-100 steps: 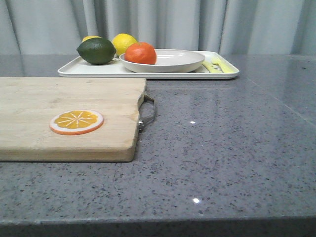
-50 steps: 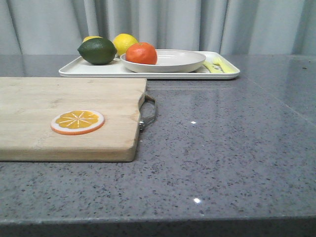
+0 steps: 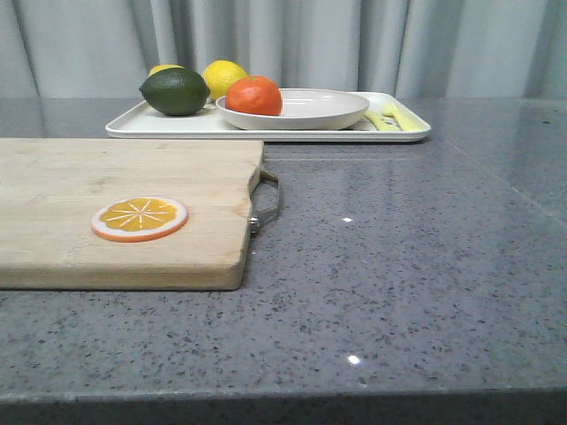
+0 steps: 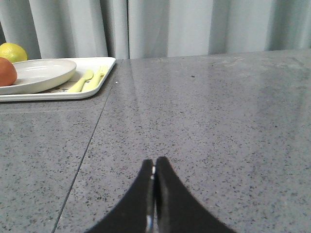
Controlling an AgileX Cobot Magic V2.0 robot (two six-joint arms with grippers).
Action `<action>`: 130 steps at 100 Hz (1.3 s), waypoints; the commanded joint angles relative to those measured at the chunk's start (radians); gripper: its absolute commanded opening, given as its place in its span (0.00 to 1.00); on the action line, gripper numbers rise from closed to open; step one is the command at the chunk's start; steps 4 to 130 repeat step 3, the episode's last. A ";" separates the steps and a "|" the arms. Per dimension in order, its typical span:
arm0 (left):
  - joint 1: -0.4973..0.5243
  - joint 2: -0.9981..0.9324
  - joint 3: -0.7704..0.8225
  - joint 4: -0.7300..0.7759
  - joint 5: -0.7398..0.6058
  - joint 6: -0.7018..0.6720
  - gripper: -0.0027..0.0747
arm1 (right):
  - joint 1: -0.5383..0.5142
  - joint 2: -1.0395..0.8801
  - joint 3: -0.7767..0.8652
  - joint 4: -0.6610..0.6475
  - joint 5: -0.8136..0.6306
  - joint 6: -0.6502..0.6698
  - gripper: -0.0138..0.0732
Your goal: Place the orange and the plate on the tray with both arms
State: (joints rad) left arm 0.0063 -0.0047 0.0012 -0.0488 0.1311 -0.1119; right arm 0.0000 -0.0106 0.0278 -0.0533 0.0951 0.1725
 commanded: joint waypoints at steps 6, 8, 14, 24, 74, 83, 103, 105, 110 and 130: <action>0.003 -0.030 0.021 -0.010 -0.082 0.000 0.01 | -0.005 -0.020 0.001 -0.013 -0.072 0.000 0.08; 0.003 -0.030 0.021 -0.010 -0.082 0.000 0.01 | -0.005 -0.020 0.001 -0.013 -0.072 0.000 0.08; 0.003 -0.030 0.021 -0.010 -0.082 0.000 0.01 | -0.005 -0.020 0.001 -0.013 -0.072 0.000 0.08; 0.003 -0.030 0.021 -0.010 -0.082 0.000 0.01 | -0.005 -0.020 0.001 -0.013 -0.072 0.000 0.08; 0.003 -0.030 0.021 -0.010 -0.082 0.000 0.01 | -0.005 -0.020 0.001 -0.013 -0.072 0.000 0.08; 0.003 -0.030 0.021 -0.010 -0.082 0.000 0.01 | -0.005 -0.020 0.001 -0.013 -0.072 0.000 0.08; 0.003 -0.030 0.021 -0.010 -0.082 0.000 0.01 | -0.005 -0.020 0.001 -0.013 -0.072 0.000 0.08; 0.003 -0.030 0.021 -0.010 -0.082 0.000 0.01 | -0.005 -0.020 0.001 -0.013 -0.072 0.000 0.08; 0.003 -0.030 0.021 -0.010 -0.082 0.000 0.01 | -0.005 -0.020 0.001 -0.013 -0.072 0.000 0.08; 0.003 -0.030 0.021 -0.010 -0.082 0.000 0.01 | -0.005 -0.020 0.001 -0.013 -0.072 0.000 0.08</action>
